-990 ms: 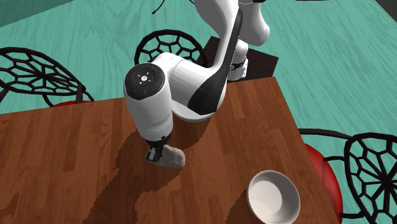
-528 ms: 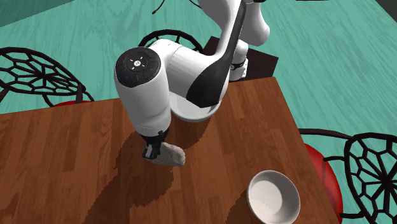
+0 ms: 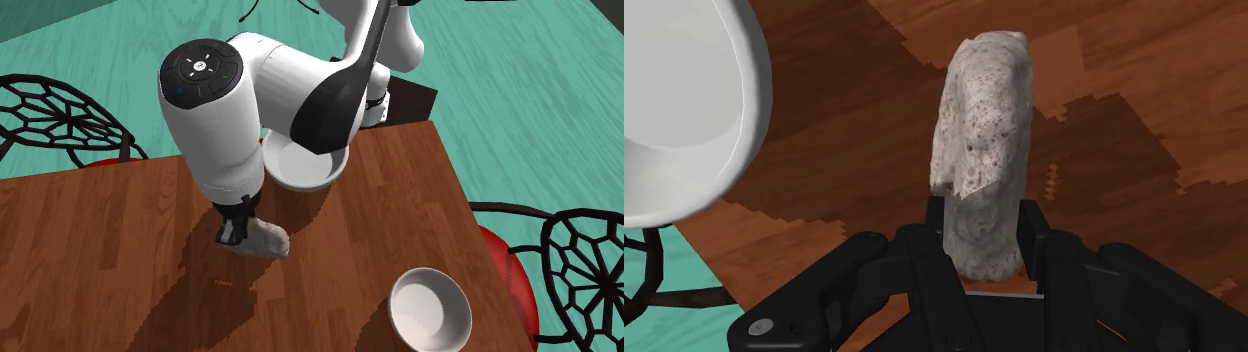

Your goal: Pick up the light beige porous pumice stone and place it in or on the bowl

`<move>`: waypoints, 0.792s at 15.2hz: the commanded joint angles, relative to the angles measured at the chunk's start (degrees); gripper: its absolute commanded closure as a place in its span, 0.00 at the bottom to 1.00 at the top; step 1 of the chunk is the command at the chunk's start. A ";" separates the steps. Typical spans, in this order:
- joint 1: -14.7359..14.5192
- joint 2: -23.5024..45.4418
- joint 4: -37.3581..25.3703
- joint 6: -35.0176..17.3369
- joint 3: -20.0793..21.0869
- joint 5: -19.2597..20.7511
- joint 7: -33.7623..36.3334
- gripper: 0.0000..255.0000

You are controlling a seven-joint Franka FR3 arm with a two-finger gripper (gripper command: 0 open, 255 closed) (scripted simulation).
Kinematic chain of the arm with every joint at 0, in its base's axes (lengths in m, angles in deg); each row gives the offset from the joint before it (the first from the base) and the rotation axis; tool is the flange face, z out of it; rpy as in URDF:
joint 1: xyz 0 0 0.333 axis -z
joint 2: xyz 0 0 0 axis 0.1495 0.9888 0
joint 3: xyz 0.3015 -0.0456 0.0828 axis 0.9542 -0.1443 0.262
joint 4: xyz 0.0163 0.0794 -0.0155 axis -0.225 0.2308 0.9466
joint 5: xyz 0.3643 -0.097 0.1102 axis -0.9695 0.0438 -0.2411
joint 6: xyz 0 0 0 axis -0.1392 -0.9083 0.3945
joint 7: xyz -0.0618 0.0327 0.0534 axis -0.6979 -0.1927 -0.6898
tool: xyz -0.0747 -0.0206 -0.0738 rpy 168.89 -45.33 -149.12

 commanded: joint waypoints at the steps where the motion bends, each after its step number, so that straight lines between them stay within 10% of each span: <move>1: -0.03 0.03 -1.79 1.72 0.01 -0.02 -0.15 1.00; 12: -0.12 -0.46 -8.54 8.92 0.08 -0.15 -0.66 1.00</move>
